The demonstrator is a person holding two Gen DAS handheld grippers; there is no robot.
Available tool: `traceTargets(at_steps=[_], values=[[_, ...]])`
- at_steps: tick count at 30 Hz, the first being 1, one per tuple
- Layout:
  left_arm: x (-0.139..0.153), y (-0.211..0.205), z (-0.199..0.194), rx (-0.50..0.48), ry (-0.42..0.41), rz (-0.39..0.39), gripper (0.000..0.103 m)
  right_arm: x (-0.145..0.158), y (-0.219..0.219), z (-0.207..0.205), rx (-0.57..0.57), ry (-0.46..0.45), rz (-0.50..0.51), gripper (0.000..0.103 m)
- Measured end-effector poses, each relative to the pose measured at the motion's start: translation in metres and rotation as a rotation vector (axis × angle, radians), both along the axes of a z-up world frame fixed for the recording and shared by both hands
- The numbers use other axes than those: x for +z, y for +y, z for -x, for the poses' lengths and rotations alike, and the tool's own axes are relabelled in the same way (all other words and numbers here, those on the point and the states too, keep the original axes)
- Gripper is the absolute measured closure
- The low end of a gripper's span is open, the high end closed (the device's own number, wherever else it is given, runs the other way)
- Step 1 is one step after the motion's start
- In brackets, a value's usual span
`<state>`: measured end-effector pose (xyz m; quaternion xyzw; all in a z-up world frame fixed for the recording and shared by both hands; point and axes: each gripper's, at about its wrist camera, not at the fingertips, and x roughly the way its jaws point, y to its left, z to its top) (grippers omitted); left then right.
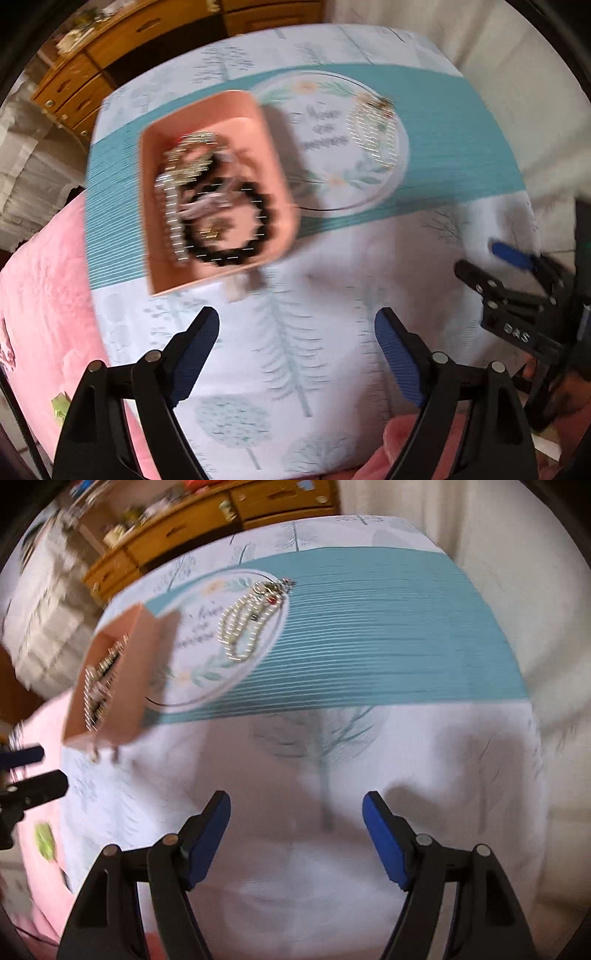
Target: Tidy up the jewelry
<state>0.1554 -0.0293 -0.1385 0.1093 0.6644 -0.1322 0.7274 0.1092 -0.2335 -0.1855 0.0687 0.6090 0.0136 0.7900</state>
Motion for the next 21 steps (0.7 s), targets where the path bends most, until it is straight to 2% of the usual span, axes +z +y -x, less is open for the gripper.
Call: traceTargets(at_steps=[2,4,7,10,14,17,21], values=[[-0.004,-0.021,0.001,-0.020,-0.002,-0.042,0.018,-0.002,-0.008,-0.007,0.072,-0.006,0.046,0.029],[-0.008,-0.036,0.000,-0.034,-0.003,-0.071,0.018,0.000,-0.015,-0.014,0.141,-0.053,0.108,0.029],[-0.014,-0.055,-0.009,-0.039,0.027,-0.043,0.018,0.003,-0.024,-0.027,0.265,-0.149,0.178,0.029],[-0.020,-0.068,-0.024,-0.003,0.046,-0.002,0.018,0.006,-0.031,-0.042,0.377,-0.243,0.211,0.029],[-0.027,-0.079,-0.042,0.042,-0.011,0.066,0.017,0.008,-0.040,-0.071,0.407,-0.344,0.175,0.029],[-0.032,-0.091,-0.049,0.007,-0.136,0.030,0.016,0.010,-0.043,-0.096,0.387,-0.423,0.085,0.029],[-0.046,-0.104,-0.055,-0.033,-0.219,0.041,0.016,0.001,-0.040,-0.129,0.380,-0.430,-0.011,0.029]])
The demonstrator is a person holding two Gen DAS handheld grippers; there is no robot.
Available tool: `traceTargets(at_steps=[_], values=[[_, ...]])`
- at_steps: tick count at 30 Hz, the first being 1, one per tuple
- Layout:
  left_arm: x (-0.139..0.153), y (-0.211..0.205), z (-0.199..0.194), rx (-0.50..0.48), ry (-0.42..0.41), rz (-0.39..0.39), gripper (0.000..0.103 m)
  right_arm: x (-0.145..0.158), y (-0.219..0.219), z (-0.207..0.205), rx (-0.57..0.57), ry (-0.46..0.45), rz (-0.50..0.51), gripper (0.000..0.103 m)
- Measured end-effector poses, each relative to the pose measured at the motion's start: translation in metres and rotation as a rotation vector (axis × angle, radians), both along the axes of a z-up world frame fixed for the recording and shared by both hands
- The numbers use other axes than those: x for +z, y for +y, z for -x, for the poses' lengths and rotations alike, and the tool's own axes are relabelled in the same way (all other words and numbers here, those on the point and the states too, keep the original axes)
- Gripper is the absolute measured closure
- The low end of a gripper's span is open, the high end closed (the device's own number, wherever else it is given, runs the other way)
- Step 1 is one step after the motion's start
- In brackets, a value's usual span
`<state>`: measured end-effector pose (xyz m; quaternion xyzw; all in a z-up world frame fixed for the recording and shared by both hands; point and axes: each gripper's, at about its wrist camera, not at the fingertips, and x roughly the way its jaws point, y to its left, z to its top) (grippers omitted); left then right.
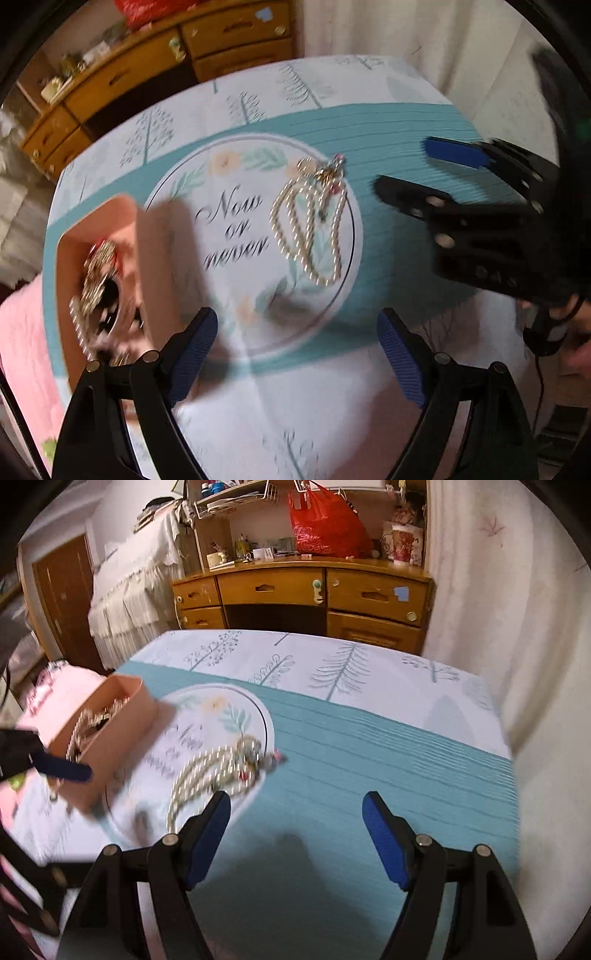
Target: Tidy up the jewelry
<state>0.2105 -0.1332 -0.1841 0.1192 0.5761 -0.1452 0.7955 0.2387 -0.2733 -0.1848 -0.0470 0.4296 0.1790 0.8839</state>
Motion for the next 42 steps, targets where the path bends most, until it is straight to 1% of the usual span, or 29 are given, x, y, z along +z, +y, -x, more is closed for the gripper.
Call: traceTargets(at_steps=[2,4,6,8,10,12,15,17,18,19,20,21,22,23,24,25,26,27,28,29,30,32,35,38,42], values=[[-0.006,-0.001,-0.003,-0.006,-0.027,0.016,0.016,-0.005,0.002,-0.014,0.025,0.015,-0.046,0.030],[-0.011,-0.002,-0.005,-0.007,-0.065,0.012,0.016,-0.008,0.005,-0.024,0.053,0.027,-0.084,0.036],[-0.014,-0.005,-0.011,-0.013,-0.098,0.005,0.016,-0.012,0.008,-0.032,0.078,0.042,-0.104,0.048],[-0.022,-0.008,-0.018,-0.034,-0.102,-0.006,0.017,-0.016,0.012,-0.037,0.104,0.052,-0.103,0.056],[-0.024,-0.011,-0.022,-0.045,-0.119,-0.010,0.019,-0.020,0.016,-0.040,0.124,0.056,-0.093,0.061],[-0.024,-0.013,-0.025,-0.049,-0.132,-0.007,0.024,-0.025,0.019,-0.045,0.150,0.073,-0.095,0.069],[-0.025,-0.012,-0.032,-0.037,-0.129,0.006,0.037,-0.026,0.018,-0.045,0.175,0.072,-0.105,0.072],[-0.028,-0.010,-0.037,-0.028,-0.116,0.010,0.042,-0.026,0.015,-0.045,0.184,0.078,-0.116,0.072],[-0.028,-0.008,-0.039,-0.022,-0.115,0.030,0.043,-0.027,0.014,-0.046,0.189,0.081,-0.125,0.071],[-0.029,-0.006,-0.041,-0.015,-0.111,0.043,0.047,-0.027,0.013,-0.047,0.201,0.082,-0.135,0.071],[-0.030,-0.004,-0.043,-0.009,-0.103,0.065,0.052,-0.027,0.012,-0.048,0.210,0.081,-0.135,0.071],[-0.030,-0.002,-0.044,-0.003,-0.093,0.092,0.060,-0.028,0.013,-0.049,0.225,0.078,-0.130,0.072],[-0.029,-0.002,-0.045,0.006,-0.101,0.090,0.066,-0.027,0.014,-0.050,0.232,0.077,-0.124,0.073],[-0.029,-0.001,-0.045,0.004,-0.105,0.095,0.078,-0.028,0.015,-0.051,0.242,0.072,-0.115,0.076],[-0.029,-0.001,-0.046,-0.005,-0.103,0.096,0.085,-0.028,0.015,-0.052,0.247,0.068,-0.110,0.081],[-0.029,-0.002,-0.046,-0.014,-0.100,0.095,0.086,-0.029,0.013,-0.053,0.253,0.062,-0.104,0.085],[-0.029,-0.002,-0.047,-0.019,-0.095,0.091,0.090,-0.029,0.011,-0.055,0.253,0.062,-0.106,0.091],[-0.029,-0.002,-0.048,-0.019,-0.088,0.090,0.090,-0.030,0.007,-0.057,0.247,0.070,-0.115,0.095],[-0.029,-0.001,-0.048,-0.017,-0.078,0.089,0.090,-0.030,0.005,-0.060,0.245,0.081,-0.135,0.095],[-0.029,0.000,-0.047,-0.013,-0.067,0.085,0.093,-0.030,0.004,-0.061,0.244,0.085,-0.141,0.095],[-0.029,0.000,-0.046,-0.009,-0.058,0.083,0.096,-0.030,0.005,-0.060,0.246,0.082,-0.135,0.095],[-0.028,0.004,-0.041,0.010,-0.034,0.084,0.096,-0.029,0.010,-0.057,0.248,0.065,-0.099,0.095],[-0.024,0.012,-0.030,0.048,-0.003,0.099,0.100,-0.029,0.009,-0.055,0.230,0.075,-0.105,0.095],[-0.015,0.020,-0.020,0.080,0.031,0.112,0.100,-0.029,0.005,-0.051,0.192,0.099,-0.133,0.095],[-0.002,0.026,-0.007,0.096,0.045,0.116,0.100,-0.028,-0.002,-0.040,0.124,0.148,-0.164,0.095]])
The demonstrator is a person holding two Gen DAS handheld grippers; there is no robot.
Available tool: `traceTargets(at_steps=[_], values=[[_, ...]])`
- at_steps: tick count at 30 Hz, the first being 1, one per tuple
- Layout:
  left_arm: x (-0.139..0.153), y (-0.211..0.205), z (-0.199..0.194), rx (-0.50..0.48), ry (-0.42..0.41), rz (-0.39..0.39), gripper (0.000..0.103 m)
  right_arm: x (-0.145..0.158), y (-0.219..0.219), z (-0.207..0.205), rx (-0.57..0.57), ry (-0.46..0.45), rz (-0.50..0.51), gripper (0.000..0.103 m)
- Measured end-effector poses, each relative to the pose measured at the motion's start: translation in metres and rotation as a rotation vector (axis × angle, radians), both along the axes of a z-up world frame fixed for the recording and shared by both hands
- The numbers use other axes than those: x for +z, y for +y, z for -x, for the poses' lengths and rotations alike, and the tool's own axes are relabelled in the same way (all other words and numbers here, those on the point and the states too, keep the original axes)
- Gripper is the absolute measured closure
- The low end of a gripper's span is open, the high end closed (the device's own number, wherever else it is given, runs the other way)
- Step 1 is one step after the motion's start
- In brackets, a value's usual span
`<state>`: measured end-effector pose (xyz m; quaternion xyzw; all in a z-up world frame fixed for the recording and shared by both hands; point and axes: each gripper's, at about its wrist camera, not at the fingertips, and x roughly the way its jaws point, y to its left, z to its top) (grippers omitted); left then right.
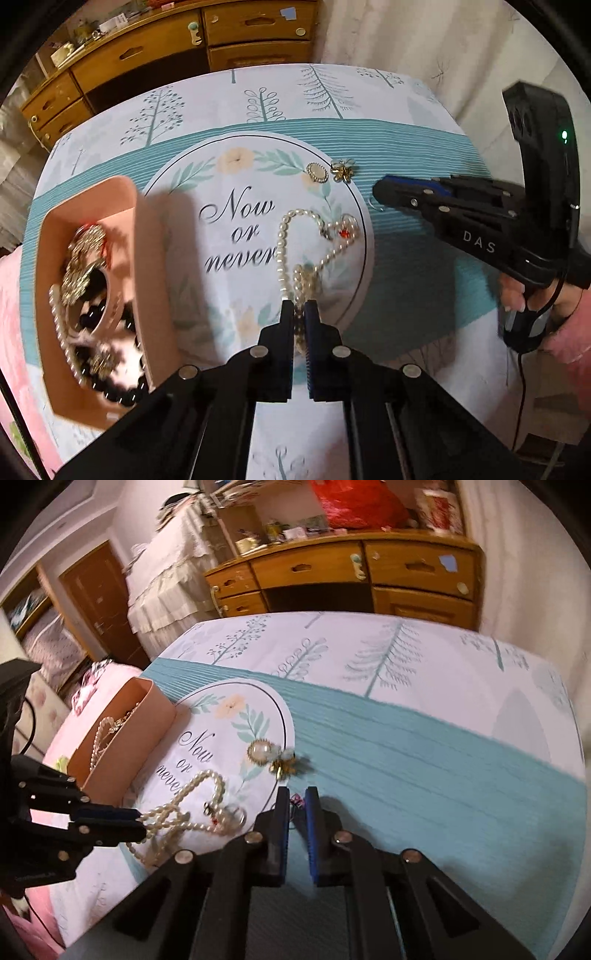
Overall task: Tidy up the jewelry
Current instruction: 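Lift the pearl necklace with the left tool into the peach tray and open it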
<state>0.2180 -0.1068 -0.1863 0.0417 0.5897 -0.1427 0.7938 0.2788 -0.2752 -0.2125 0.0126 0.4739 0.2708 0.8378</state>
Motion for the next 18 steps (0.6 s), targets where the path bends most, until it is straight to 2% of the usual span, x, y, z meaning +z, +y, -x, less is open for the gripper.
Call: traceTargets(at_steps=[9,18], values=[[0.049,0.016,0.023,0.045,-0.007,0.035,0.100,0.007,-0.006,0.047,-0.117,0.117,-0.112,0.095],[0.135,0.033,0.026,0.024,-0.068,0.027,0.100,0.039,0.009,0.085,-0.140,0.114,-0.166,0.095]])
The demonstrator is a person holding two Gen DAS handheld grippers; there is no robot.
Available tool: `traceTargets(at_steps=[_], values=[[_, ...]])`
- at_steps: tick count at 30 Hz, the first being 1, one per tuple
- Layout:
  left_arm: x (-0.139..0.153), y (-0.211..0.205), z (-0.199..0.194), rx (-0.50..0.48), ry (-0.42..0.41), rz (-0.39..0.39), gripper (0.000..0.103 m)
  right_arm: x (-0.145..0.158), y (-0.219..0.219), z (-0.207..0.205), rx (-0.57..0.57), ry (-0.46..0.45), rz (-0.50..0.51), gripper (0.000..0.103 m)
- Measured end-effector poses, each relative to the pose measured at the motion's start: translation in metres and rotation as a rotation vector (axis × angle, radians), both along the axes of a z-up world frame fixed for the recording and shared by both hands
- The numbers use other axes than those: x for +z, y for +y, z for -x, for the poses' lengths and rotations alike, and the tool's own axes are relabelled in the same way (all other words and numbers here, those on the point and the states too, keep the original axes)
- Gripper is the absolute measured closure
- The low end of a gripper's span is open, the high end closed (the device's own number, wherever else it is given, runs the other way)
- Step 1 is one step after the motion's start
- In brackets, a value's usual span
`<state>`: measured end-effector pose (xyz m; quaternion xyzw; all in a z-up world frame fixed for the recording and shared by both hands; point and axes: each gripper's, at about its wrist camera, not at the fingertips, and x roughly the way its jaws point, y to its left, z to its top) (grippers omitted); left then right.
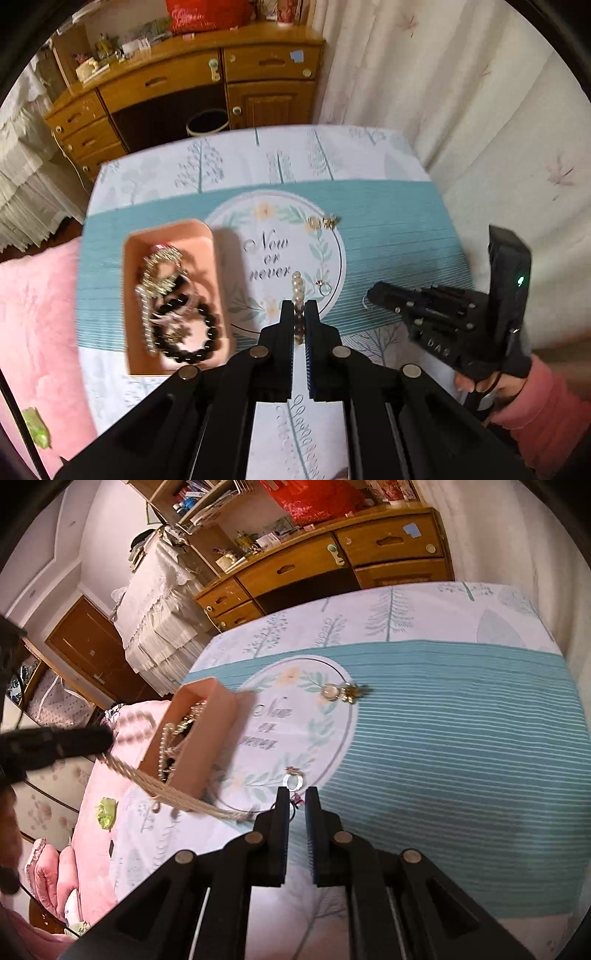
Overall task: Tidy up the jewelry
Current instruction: 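Lift the pearl necklace with the left tool into the peach tray and open it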
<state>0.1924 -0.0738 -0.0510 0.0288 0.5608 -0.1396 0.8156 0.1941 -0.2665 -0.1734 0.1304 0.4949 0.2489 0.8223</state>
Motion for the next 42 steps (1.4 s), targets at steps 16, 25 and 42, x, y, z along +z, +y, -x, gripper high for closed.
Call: traceTargets(at_steps=[16,25,42], values=[[0.097,0.053,-0.022,-0.112,-0.051,0.025,0.100,0.114,0.036,0.005,-0.075,-0.180,-0.104,0.095],[0.097,0.102,-0.034,-0.175,-0.089,0.061,0.100,0.143,0.084,0.015,-0.189,-0.193,-0.222,0.095],[0.029,0.175,-0.029,-0.220,0.021,-0.037,0.067,0.054,0.203,0.026,-0.377,0.071,-0.070,0.057]])
